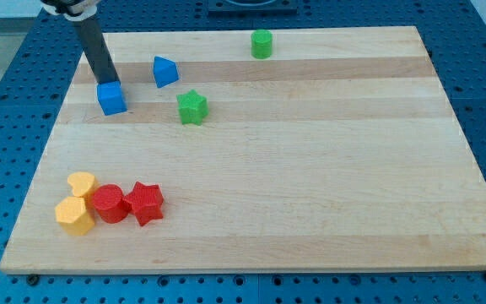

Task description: Point your arm at the red star

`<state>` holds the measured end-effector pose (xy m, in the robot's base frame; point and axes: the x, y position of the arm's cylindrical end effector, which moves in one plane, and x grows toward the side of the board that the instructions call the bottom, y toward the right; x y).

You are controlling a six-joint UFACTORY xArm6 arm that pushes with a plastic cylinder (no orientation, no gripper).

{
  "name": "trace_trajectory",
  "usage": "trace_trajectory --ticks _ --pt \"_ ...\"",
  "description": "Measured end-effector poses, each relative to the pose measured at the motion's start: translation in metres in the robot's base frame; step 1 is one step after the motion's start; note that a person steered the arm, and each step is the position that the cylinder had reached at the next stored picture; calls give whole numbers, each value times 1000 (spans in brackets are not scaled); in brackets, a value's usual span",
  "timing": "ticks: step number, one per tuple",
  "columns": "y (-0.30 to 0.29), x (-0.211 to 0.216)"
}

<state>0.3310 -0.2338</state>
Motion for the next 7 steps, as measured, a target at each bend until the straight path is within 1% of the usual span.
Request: trace_trajectory --ticks 1,3,4,5,7 --pt "0 12" --pt "7 56" --pt "28 58" --pt "47 71" --pt "48 109"
